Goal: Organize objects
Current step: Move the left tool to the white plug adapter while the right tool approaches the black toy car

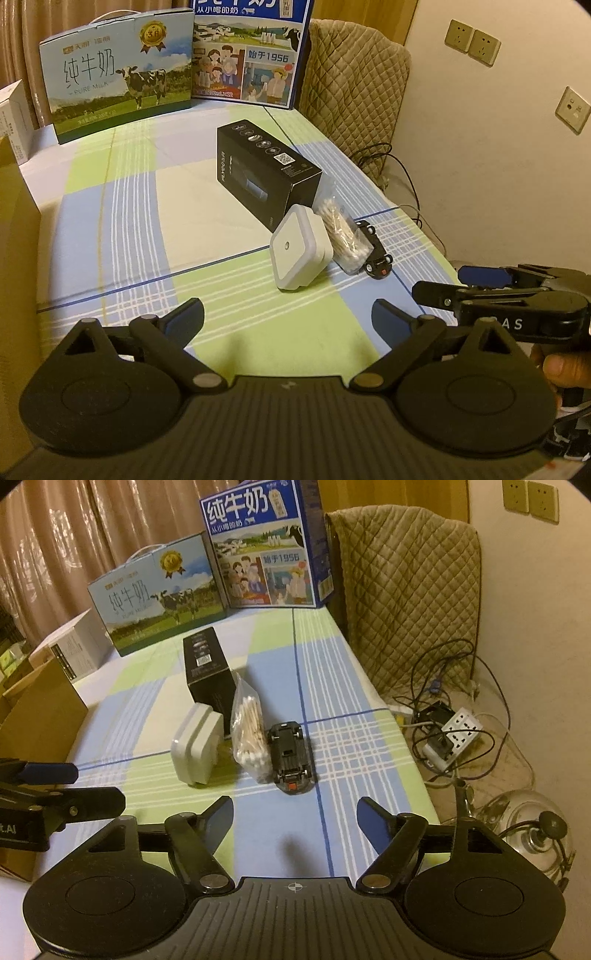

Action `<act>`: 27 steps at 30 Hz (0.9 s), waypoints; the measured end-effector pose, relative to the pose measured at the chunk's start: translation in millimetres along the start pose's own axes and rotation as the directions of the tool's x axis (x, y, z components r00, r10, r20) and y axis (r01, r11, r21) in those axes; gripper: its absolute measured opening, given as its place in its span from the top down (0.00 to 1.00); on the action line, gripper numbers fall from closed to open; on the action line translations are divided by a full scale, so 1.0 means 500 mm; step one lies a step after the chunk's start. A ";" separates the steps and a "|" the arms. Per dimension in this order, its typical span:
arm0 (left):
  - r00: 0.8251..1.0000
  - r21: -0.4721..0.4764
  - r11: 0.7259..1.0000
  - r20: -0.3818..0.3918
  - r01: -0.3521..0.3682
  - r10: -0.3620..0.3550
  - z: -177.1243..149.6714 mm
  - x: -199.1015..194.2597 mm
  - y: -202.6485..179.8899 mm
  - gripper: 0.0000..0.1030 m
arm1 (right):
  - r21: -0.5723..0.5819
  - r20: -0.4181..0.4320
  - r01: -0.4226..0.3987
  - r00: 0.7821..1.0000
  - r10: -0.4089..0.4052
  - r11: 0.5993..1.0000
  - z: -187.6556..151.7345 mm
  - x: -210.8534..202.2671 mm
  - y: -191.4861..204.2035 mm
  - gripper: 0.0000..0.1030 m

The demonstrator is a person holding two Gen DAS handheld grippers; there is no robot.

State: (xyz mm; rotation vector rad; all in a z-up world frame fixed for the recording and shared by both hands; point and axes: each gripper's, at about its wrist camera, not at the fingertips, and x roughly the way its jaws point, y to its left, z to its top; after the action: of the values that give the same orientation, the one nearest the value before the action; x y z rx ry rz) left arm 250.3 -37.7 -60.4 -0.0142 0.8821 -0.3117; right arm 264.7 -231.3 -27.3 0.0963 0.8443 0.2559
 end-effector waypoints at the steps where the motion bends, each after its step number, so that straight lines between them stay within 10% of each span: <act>1: 1.000 0.002 1.000 0.000 0.000 0.000 0.000 0.005 0.000 0.10 | 0.000 -0.002 -0.001 1.000 0.001 1.000 0.000 0.004 -0.002 0.32; 27: 0.998 0.166 0.986 0.060 -0.008 -0.002 0.006 0.161 -0.036 0.74 | -0.015 -0.043 -0.025 0.999 0.024 1.000 0.025 0.093 -0.033 0.48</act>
State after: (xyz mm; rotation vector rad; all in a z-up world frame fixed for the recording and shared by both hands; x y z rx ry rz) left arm 295.7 -77.2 -116.8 0.1320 0.7943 -0.3792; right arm 306.8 -234.8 -55.7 0.0864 0.8841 0.2883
